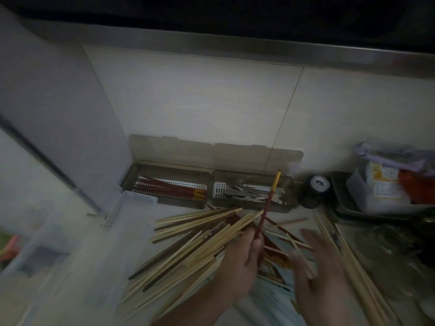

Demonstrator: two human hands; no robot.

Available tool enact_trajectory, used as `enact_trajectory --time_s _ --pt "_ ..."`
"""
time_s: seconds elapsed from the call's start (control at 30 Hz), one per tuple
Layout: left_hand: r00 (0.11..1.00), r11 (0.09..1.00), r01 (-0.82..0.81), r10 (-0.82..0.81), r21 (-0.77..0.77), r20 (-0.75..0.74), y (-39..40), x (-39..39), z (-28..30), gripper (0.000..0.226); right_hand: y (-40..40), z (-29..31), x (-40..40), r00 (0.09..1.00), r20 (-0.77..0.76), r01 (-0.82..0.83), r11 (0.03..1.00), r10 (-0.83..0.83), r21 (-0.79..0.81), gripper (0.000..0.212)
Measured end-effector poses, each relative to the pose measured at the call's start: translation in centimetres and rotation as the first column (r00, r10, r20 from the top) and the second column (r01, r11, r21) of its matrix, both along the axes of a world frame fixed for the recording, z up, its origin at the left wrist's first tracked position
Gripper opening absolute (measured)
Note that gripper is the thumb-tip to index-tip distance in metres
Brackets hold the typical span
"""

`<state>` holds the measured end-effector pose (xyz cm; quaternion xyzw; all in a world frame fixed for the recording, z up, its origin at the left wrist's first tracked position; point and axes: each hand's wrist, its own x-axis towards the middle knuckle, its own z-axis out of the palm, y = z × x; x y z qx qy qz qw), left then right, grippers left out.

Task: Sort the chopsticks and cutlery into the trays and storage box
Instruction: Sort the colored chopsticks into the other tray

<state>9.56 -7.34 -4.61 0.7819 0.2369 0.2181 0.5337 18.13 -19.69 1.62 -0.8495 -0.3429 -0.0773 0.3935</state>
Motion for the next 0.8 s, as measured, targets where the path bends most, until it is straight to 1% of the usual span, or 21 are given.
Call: enact_trajectory --time_s 0.03,0.07,0.1,0.13,0.2,0.23,0.27,0.33,0.43,0.47,0.5,0.53,0.57,0.6,0.63,0.67,0.7,0.73,0.77,0.8 --pt "1.0 1.0 0.001 0.0 -0.022 0.024 0.3 -0.1 0.0 0.038 1.6 -0.3 -0.6 0.982 -0.163 -0.102 0.994 0.095 -0.033 0.047" --pt "0.999 0.999 0.007 -0.005 -0.05 0.038 0.6 -0.3 0.2 0.031 3.2 -0.5 -1.3 0.947 -0.281 -0.179 0.982 0.156 -0.059 0.035" --pt "0.999 0.998 -0.001 0.005 -0.066 0.052 1.0 -0.6 0.5 0.026 4.7 -0.7 -1.9 0.914 -0.36 -0.222 0.974 0.189 -0.053 0.018" --pt "0.998 0.998 -0.008 0.012 -0.07 0.055 1.5 -0.9 0.8 0.025 6.1 -0.7 -2.4 0.885 -0.417 -0.234 0.972 0.207 -0.013 0.013" --pt "1.0 1.0 -0.001 0.002 -0.014 0.026 3.0 -2.0 1.6 0.03 8.3 -0.8 -2.9 0.835 -0.499 -0.222 0.972 0.23 0.076 0.027" --pt "1.0 0.999 0.016 -0.016 0.036 0.012 3.9 -2.6 1.9 0.033 9.2 -0.8 -3.0 0.806 -0.54 -0.223 0.97 0.241 0.099 0.028" --pt "0.999 0.994 0.05 -0.051 0.095 0.0 4.9 -3.3 2.0 0.036 10.1 -0.8 -3.1 0.792 -0.556 -0.238 0.966 0.252 0.099 0.026" --pt "0.991 0.964 0.134 -0.124 0.228 -0.06 7.2 -4.7 2.0 0.033 11.9 -0.9 -3.3 0.793 -0.547 -0.253 0.962 0.268 0.104 0.021" --pt "0.976 0.876 0.203 -0.146 0.437 -0.161 11.2 -7.1 1.8 0.029 14.8 -1.3 -3.0 0.819 -0.503 -0.254 0.961 0.275 0.111 0.017" --pt "0.979 0.846 0.186 -0.119 0.499 -0.163 12.8 -8.0 1.5 0.027 15.9 -1.5 -2.7 0.833 -0.483 -0.259 0.962 0.269 0.088 0.02" --pt "0.988 0.834 0.136 -0.072 0.535 -0.138 14.4 -8.9 1.5 0.022 17.1 -1.8 -2.3 0.842 -0.48 -0.252 0.966 0.246 0.054 0.027" --pt "0.995 0.826 0.073 -0.02 0.558 -0.101 16.0 -9.6 1.1 0.016 18.3 -2.0 -2.0 0.824 -0.517 -0.234 0.97 0.232 0.063 0.033" --pt "0.997 0.824 0.033 0.013 0.566 -0.078 17.5 -10.2 1.1 0.013 19.6 -2.0 -1.9 0.777 -0.587 -0.197 0.973 0.228 0.116 0.038" --pt "0.997 0.835 0.023 0.02 0.55 -0.072 18.7 -10.6 1.0 0.014 20.7 -2.0 -2.2 0.72 -0.65 -0.146 0.969 0.243 0.2 0.042" --pt "0.996 0.883 0.047 -0.004 0.466 -0.093 19.5 -10.7 1.4 0.019 21.8 -1.8 -2.8 0.671 -0.686 -0.09 0.949 0.281 0.301 0.041" --pt "0.991 0.947 0.073 -0.034 0.312 -0.128 20.1 -10.7 1.8 0.026 22.8 -1.7 -3.6 0.645 -0.689 -0.041 0.916 0.33 0.4 0.039" --pt "0.983 0.987 0.106 -0.086 0.12 -0.161 20.6 -10.4 2.4 0.034 23.9 -1.6 -4.5 0.641 -0.678 0.003 0.883 0.359 0.47 0.04" --pt "0.976 0.99 0.13 -0.138 -0.057 -0.171 20.9 -10.0 2.8 0.037 24.8 -1.5 -5.3 0.647 -0.661 0.028 0.855 0.379 0.518 0.042" --pt "0.973 0.974 0.152 -0.177 -0.166 -0.147 21.2 -9.5 3.0 0.031 25.7 -1.7 -6.1 0.664 -0.644 0.044 0.84 0.38 0.541 0.04" --pt "0.974 0.963 0.165 -0.194 -0.215 -0.119 21.5 -9.1 3.4 0.019 26.3 -2.0 -6.7 0.692 -0.614 0.04 0.829 0.38 0.558 0.033"
